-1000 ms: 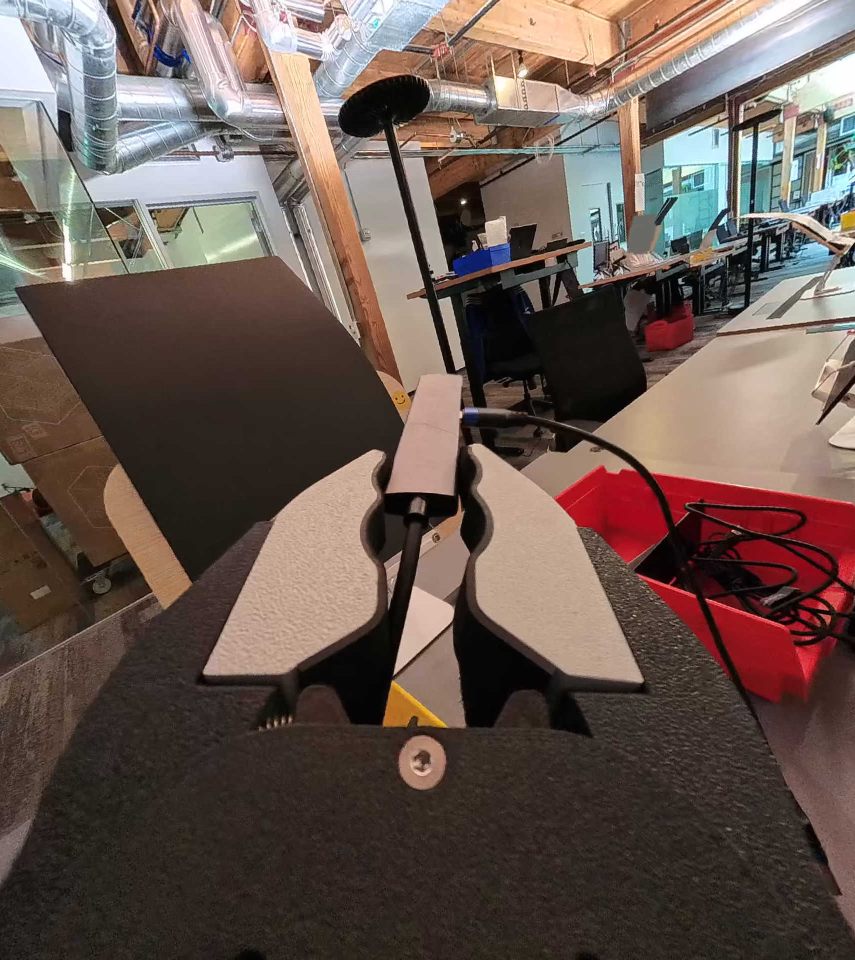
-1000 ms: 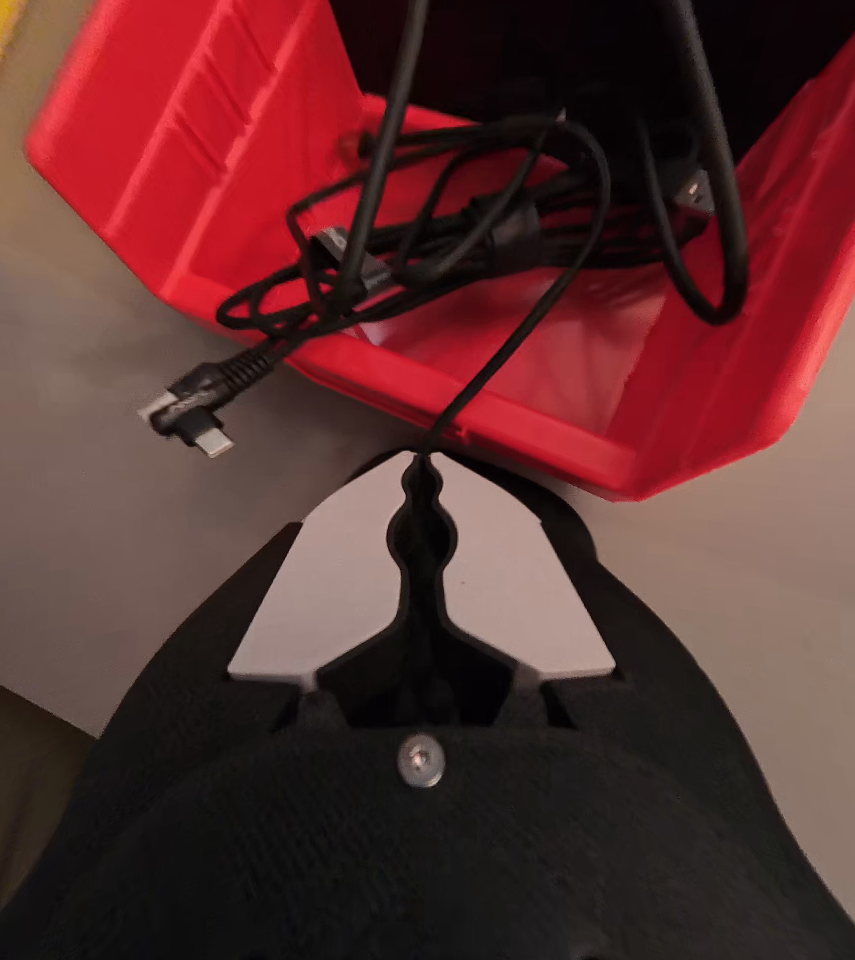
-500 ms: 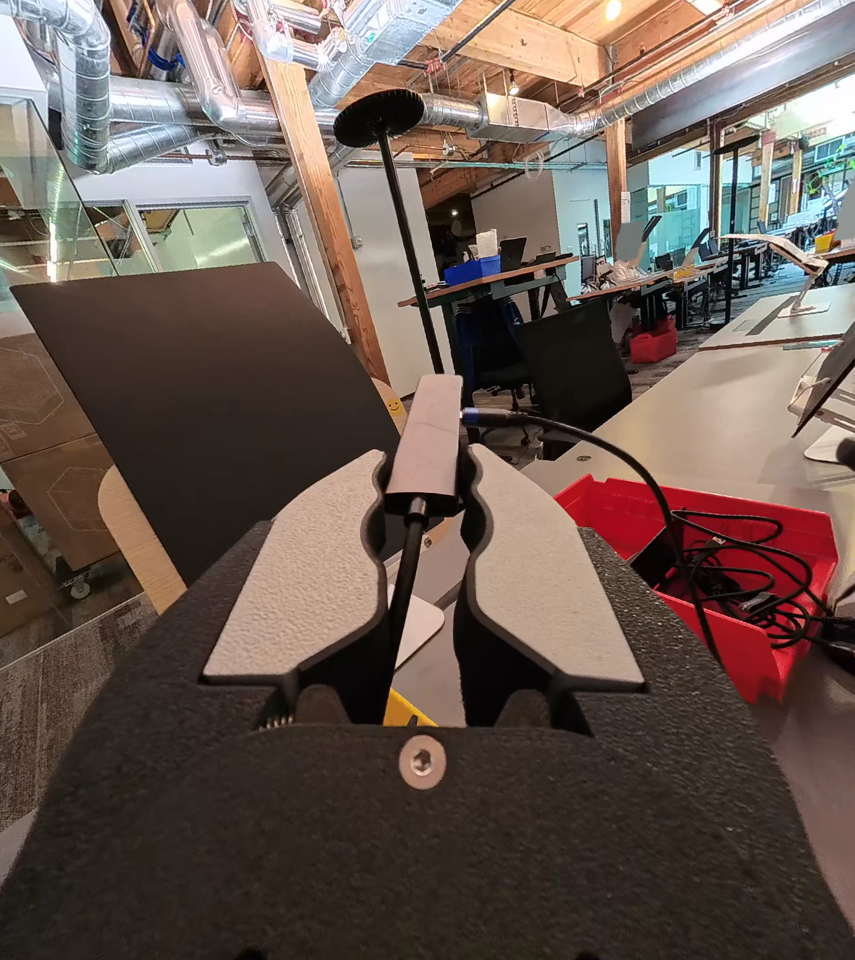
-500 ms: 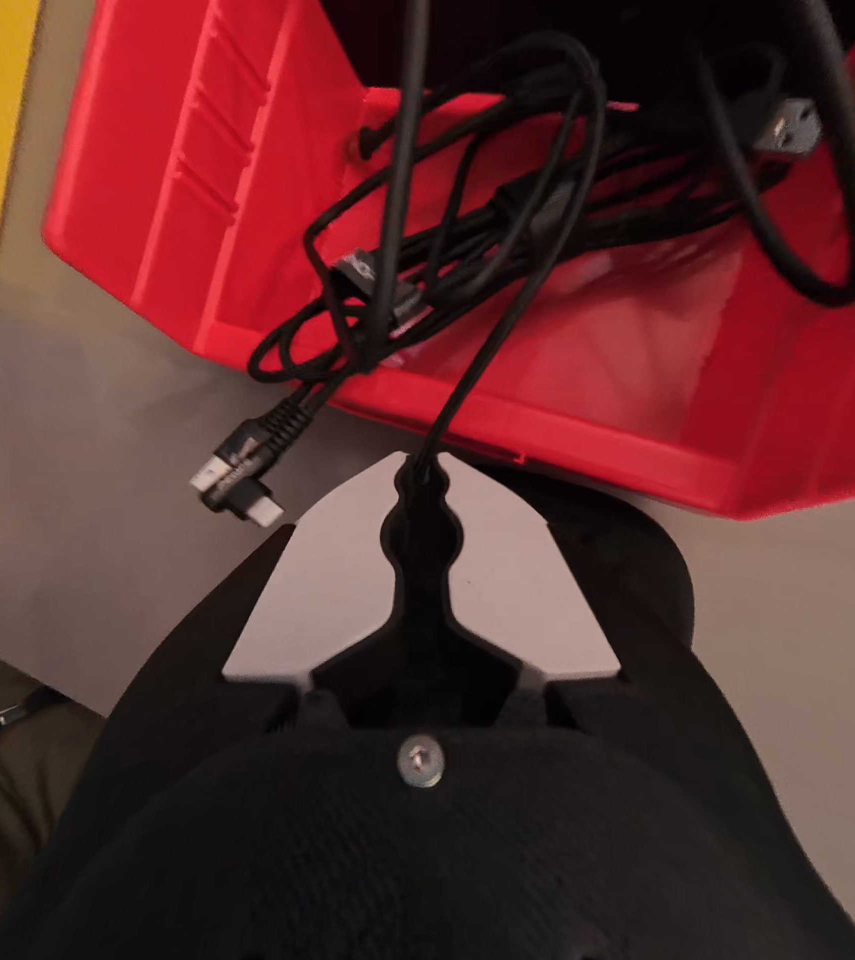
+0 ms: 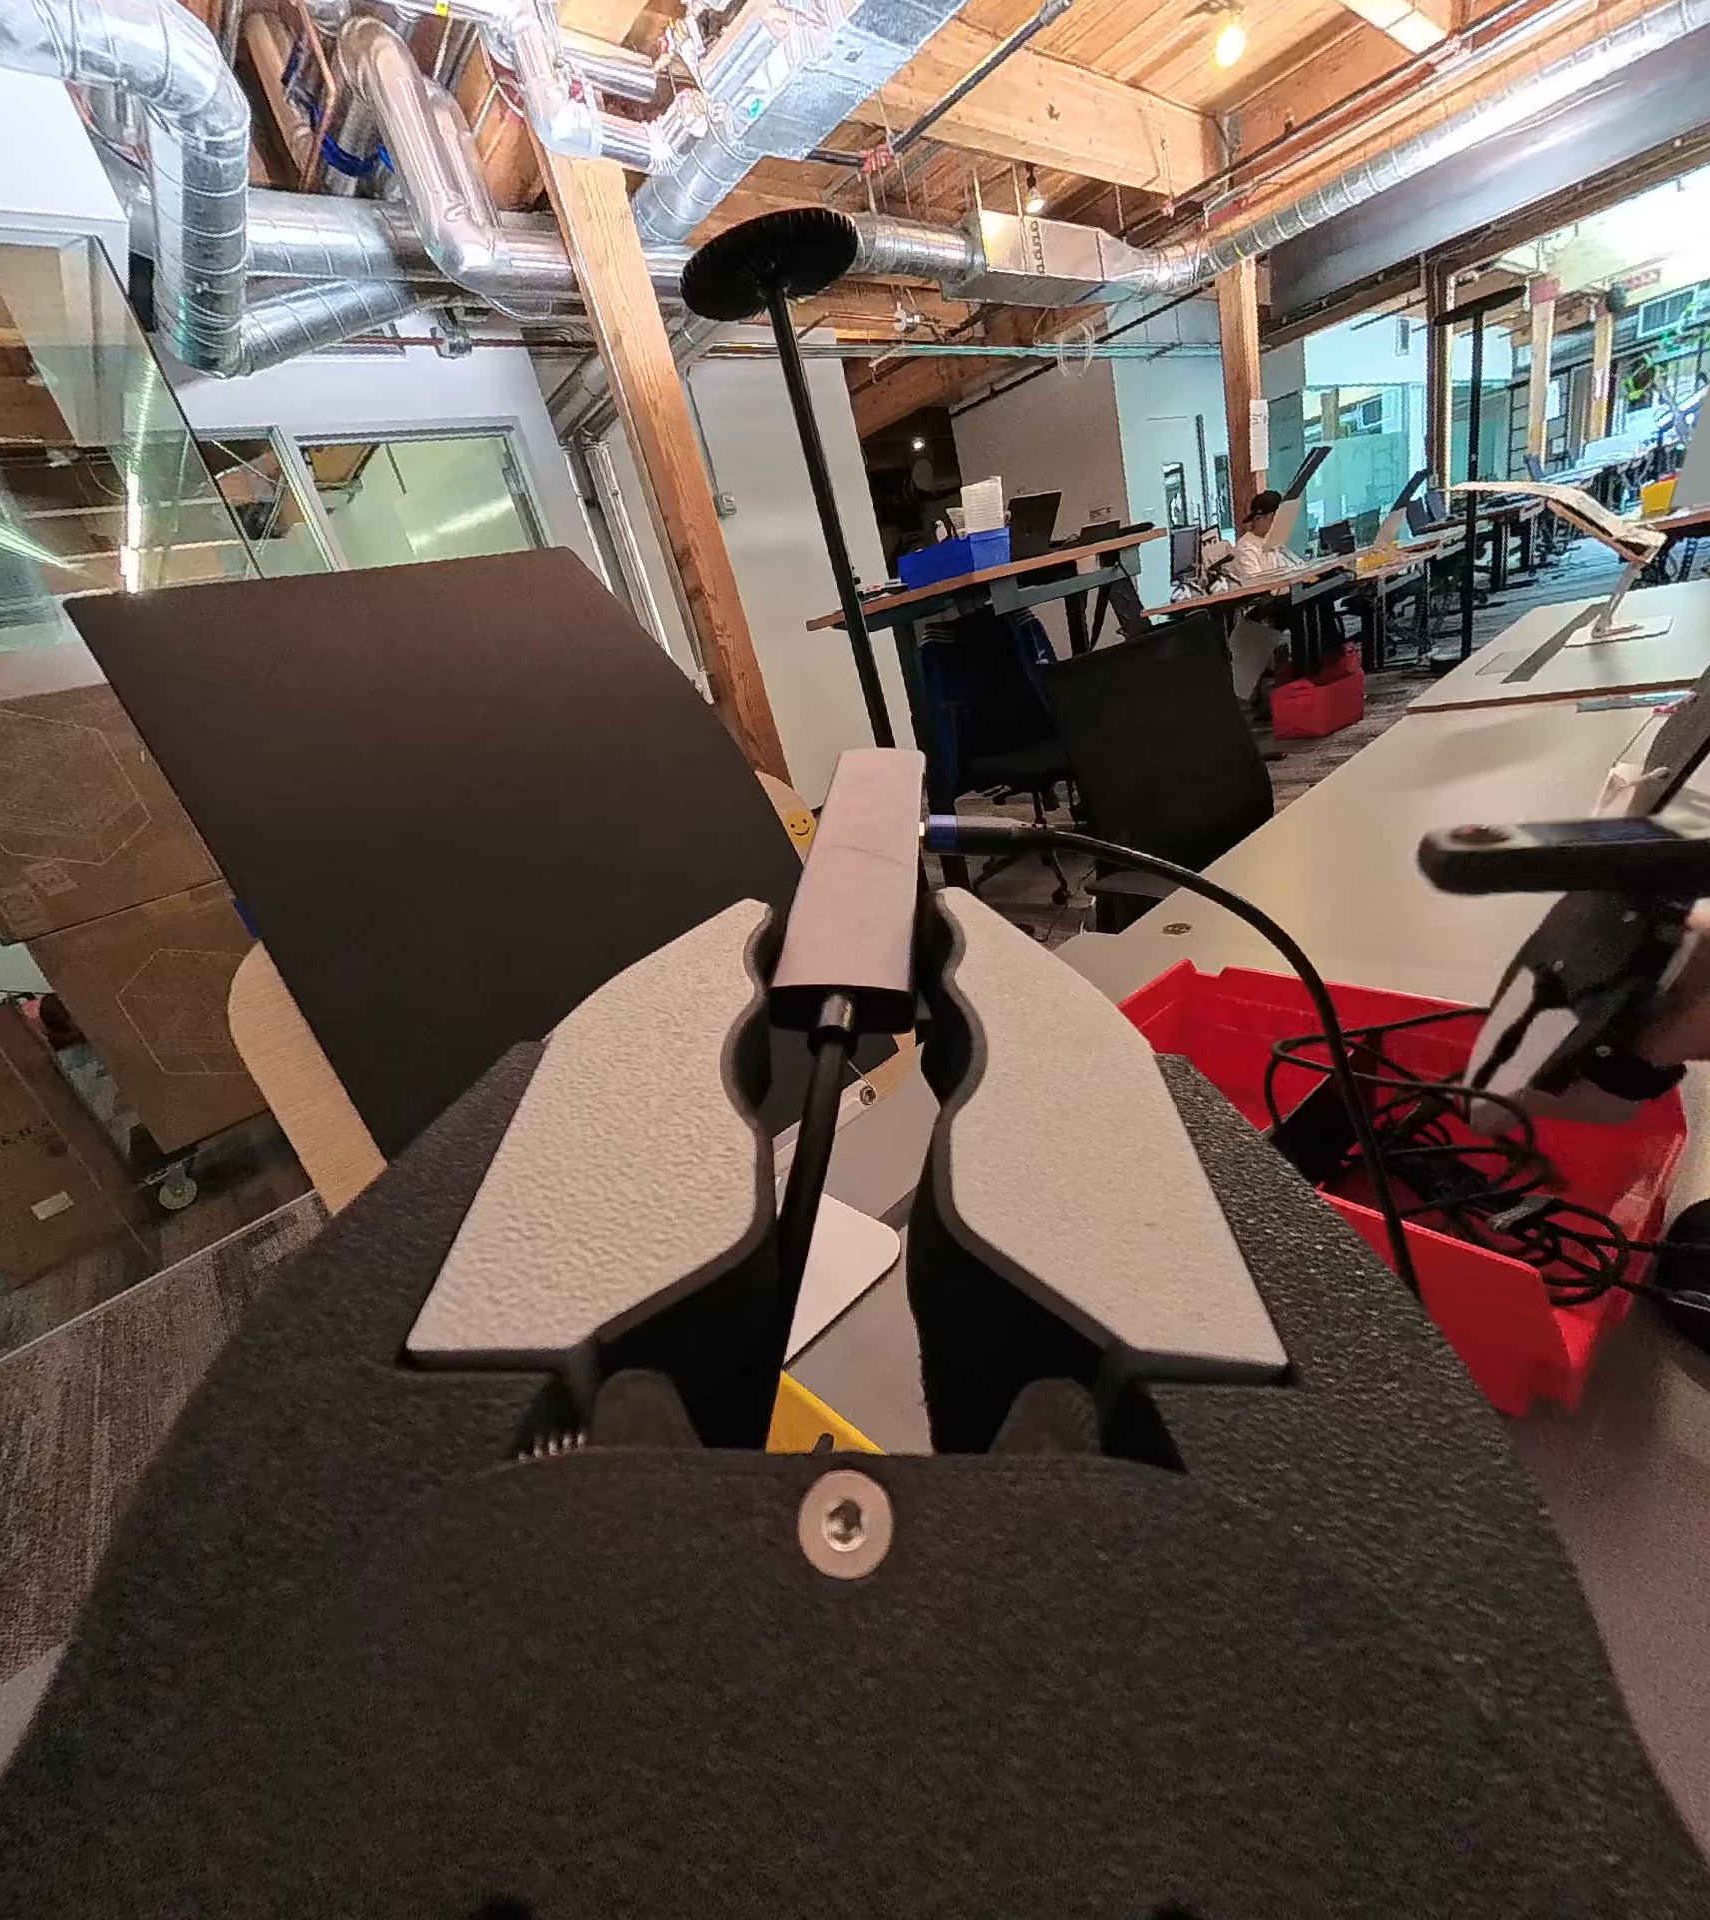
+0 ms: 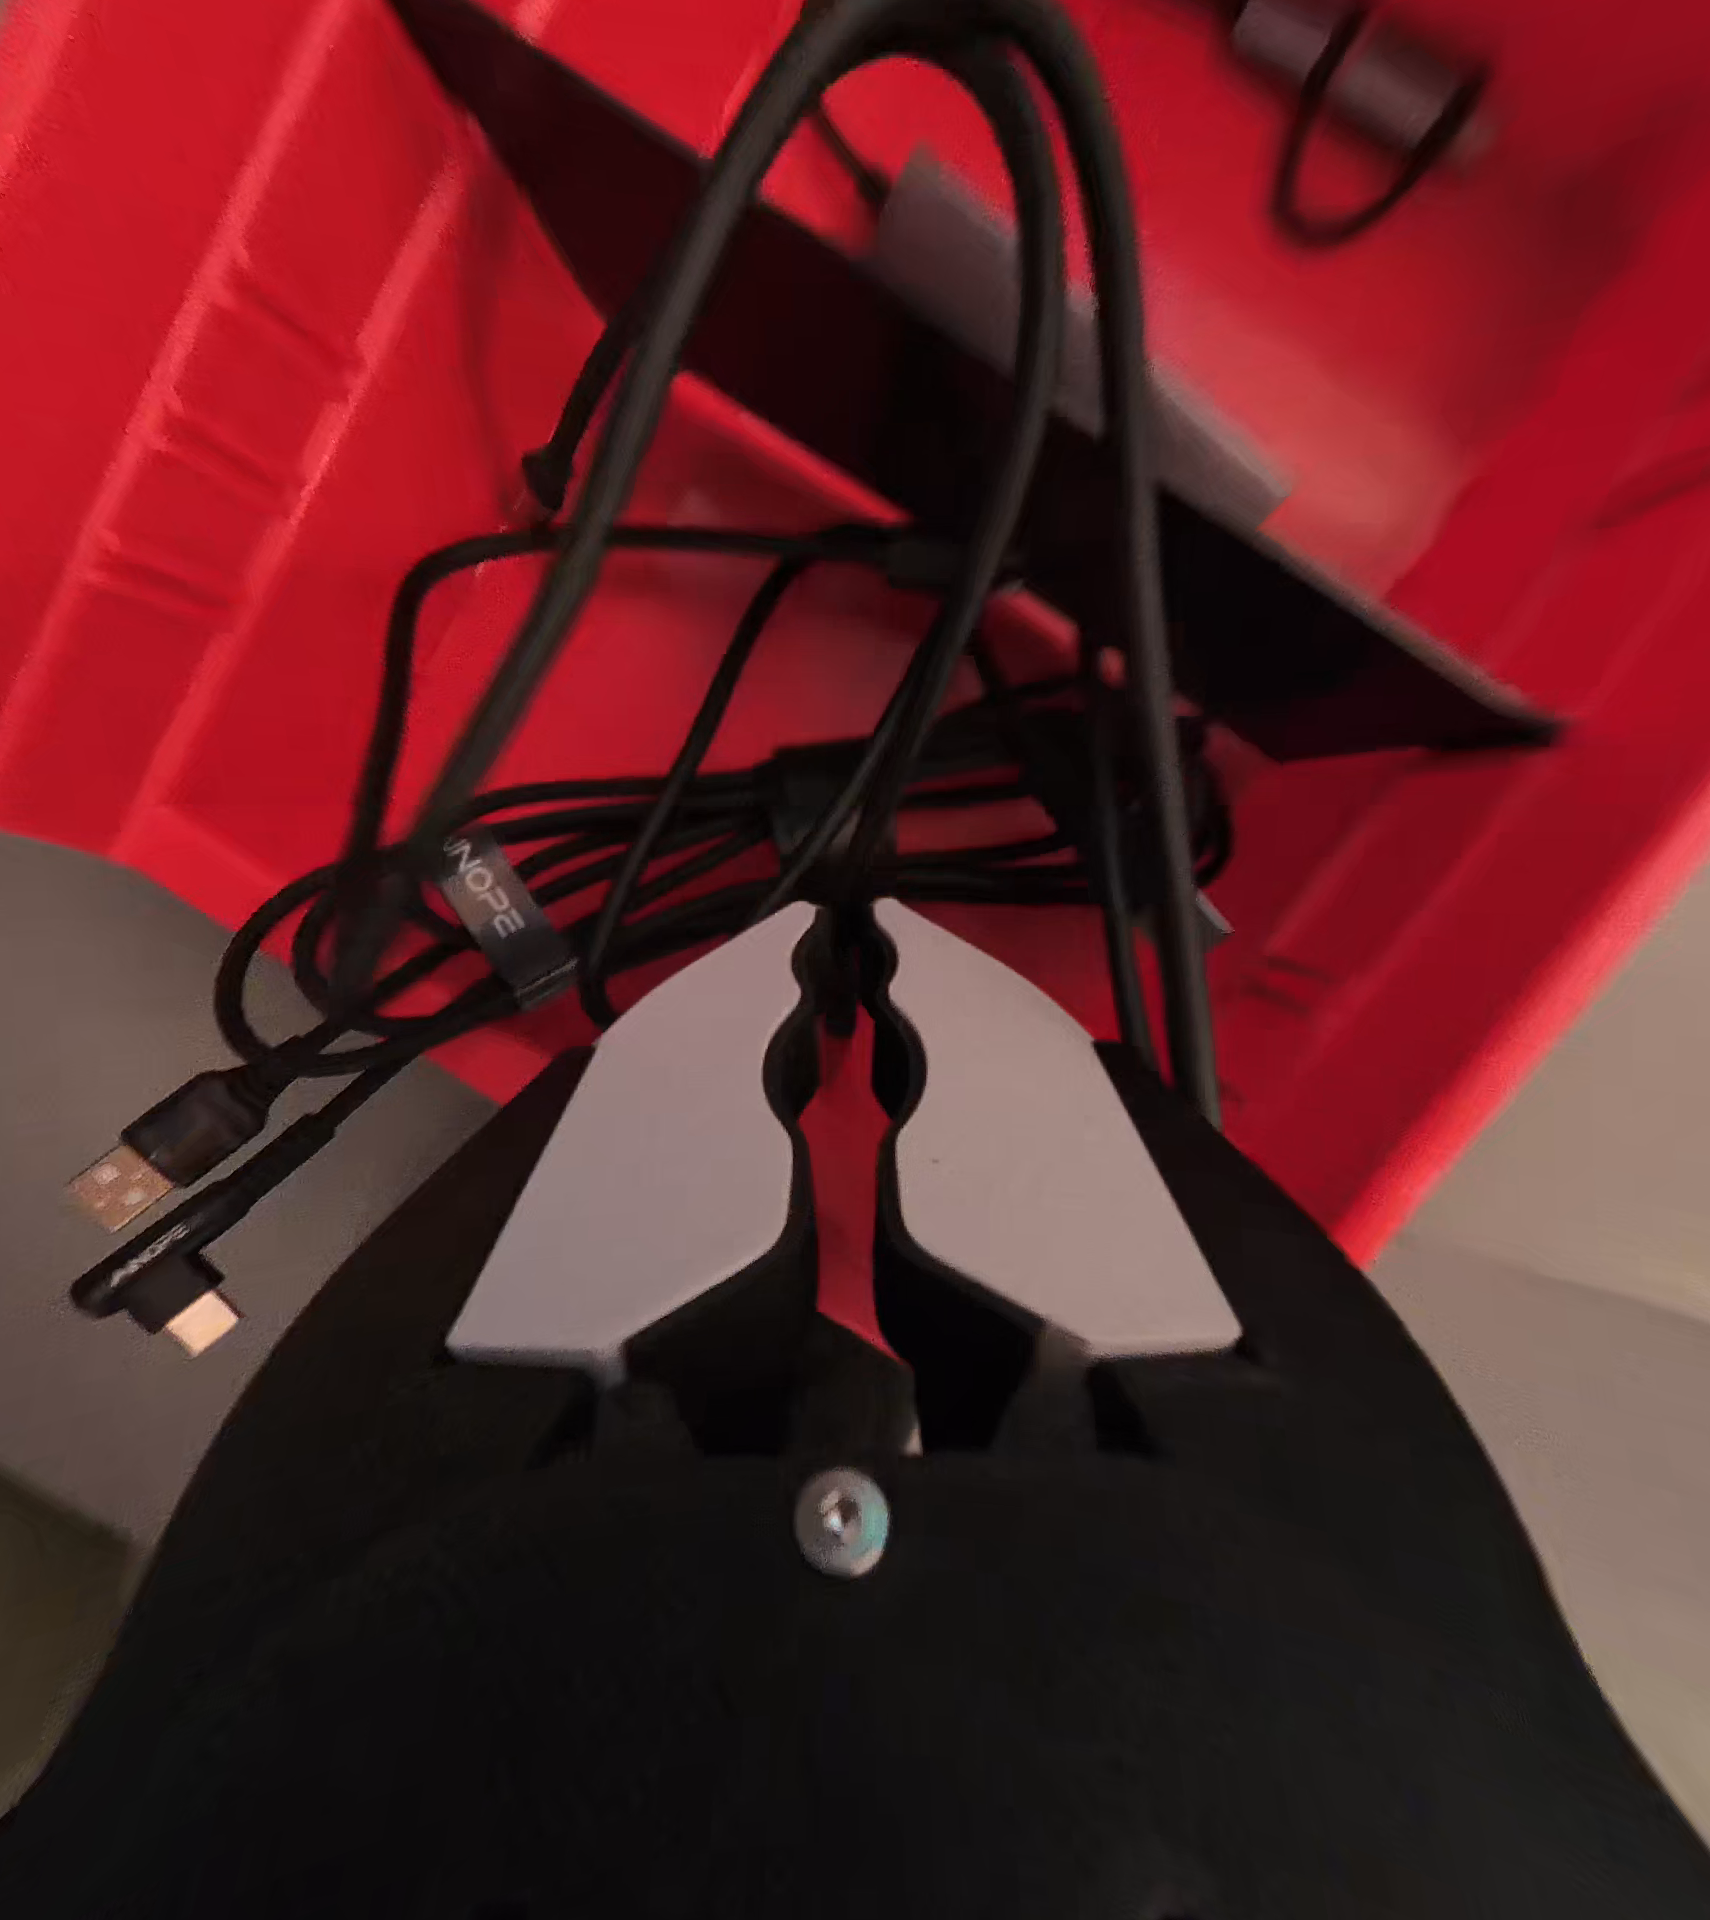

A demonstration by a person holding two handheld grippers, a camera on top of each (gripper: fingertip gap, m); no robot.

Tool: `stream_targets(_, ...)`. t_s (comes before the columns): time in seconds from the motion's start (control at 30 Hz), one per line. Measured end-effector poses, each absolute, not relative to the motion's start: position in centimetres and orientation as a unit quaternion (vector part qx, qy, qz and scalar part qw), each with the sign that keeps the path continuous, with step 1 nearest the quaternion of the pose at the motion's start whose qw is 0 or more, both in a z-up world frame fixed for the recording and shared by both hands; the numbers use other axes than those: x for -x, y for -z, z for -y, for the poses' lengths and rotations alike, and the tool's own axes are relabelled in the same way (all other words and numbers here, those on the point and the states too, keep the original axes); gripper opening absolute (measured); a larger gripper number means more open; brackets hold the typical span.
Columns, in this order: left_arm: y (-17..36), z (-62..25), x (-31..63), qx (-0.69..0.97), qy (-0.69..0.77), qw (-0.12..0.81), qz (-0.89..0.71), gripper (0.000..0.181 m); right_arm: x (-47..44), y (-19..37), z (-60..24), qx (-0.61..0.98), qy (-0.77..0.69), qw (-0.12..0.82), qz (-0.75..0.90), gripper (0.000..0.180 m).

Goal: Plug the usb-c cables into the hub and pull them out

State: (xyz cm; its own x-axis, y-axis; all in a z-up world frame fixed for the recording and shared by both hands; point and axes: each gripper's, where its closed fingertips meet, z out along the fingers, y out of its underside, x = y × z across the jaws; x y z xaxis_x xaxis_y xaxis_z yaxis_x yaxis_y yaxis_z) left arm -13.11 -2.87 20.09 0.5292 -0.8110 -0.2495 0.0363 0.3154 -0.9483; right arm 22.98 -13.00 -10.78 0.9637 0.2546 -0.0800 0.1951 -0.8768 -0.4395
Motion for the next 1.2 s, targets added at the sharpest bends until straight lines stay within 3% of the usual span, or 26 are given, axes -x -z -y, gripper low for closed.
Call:
stream_targets(0.13,-19.9,2.6,13.1,0.507,0.296,0.711,-0.387,0.024,-23.0,10.2,13.6,0.964,-0.08,0.238,0.093,0.007)
stream_targets(0.2,-19.8,2.6,13.0,0.506,0.299,0.709,-0.389,0.024,-23.5,8.4,14.0,0.956,-0.066,0.273,0.085,0.017)
stream_targets(0.3,-19.6,2.9,12.5,0.499,0.313,0.7,-0.404,0.024,-24.3,4.4,15.5,0.945,-0.025,0.315,0.086,0.017)
stream_targets(0.4,-18.9,3.2,11.4,0.49,0.33,0.684,-0.428,0.024,-21.8,-1.6,14.5,0.899,0.011,0.417,0.137,0.018)
stream_targets(0.53,-18.3,3.1,9.8,0.473,0.328,0.693,-0.435,0.024,-11.2,-10.8,10.6,0.752,-0.016,0.609,0.252,0.034)
stream_targets(0.63,-17.7,3.1,8.5,0.461,0.294,0.716,-0.435,0.024,-3.6,-14.6,8.7,0.663,-0.041,0.683,0.304,0.037)
stream_targets(0.83,-16.6,3.3,6.4,0.436,0.19,0.776,-0.414,0.024,2.3,-15.5,4.2,0.62,-0.079,0.736,0.259,0.037)
stream_targets(1.0,-15.4,3.9,4.7,0.424,0.166,0.784,-0.422,0.024,2.0,-14.7,2.0,0.602,-0.036,0.766,0.223,0.012)
stream_targets(1.2,-14.8,3.4,4.5,0.444,0.176,0.778,-0.408,0.024,1.9,-14.8,1.9,0.593,0.007,0.771,0.234,0.013)
